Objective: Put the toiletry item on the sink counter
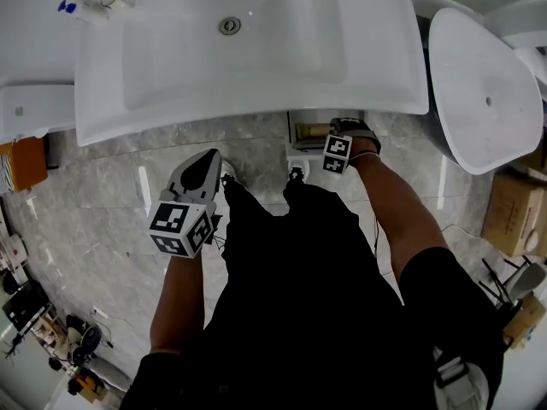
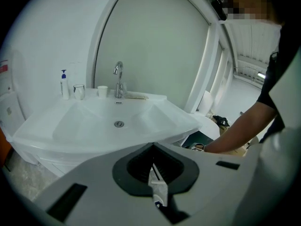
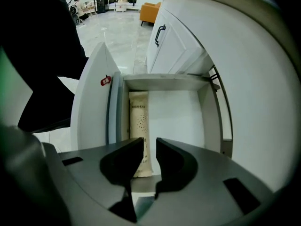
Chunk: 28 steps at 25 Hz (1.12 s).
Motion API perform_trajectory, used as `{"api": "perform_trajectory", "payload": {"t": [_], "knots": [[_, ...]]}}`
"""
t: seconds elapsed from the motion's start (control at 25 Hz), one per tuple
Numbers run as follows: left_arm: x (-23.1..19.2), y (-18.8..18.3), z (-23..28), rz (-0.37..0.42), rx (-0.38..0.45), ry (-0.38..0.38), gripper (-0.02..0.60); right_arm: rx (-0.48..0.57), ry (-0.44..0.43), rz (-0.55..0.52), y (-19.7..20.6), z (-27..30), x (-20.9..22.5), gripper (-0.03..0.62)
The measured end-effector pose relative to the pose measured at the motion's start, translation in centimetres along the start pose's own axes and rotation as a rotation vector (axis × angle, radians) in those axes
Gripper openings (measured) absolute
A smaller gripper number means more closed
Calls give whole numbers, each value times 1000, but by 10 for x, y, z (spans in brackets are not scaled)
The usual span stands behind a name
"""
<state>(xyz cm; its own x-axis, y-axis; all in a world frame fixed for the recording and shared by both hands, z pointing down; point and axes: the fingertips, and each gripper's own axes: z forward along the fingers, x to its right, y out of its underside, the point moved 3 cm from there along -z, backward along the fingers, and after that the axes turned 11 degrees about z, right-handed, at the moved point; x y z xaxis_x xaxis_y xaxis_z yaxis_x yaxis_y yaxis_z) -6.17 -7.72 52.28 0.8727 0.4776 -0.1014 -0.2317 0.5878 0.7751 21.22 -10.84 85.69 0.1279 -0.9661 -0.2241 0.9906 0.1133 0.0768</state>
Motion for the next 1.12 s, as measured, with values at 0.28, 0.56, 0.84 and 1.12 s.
{"api": "perform_trajectory", "payload": {"t": [0.28,0.56,0.84,1.12], "knots": [[-2,-15,-1,39,29,41,-3,35,37,102,-5,-26,6,72],[-17,-31,0,62,65,82,-3,239,46,490,-33,-103,29,72],[-27,-55,-12,90,128,133,-3,530,103,828,-65,-227,58,69],[-54,-70,-34,123,167,151,-3,821,70,1131,-103,-315,81,41]]}}
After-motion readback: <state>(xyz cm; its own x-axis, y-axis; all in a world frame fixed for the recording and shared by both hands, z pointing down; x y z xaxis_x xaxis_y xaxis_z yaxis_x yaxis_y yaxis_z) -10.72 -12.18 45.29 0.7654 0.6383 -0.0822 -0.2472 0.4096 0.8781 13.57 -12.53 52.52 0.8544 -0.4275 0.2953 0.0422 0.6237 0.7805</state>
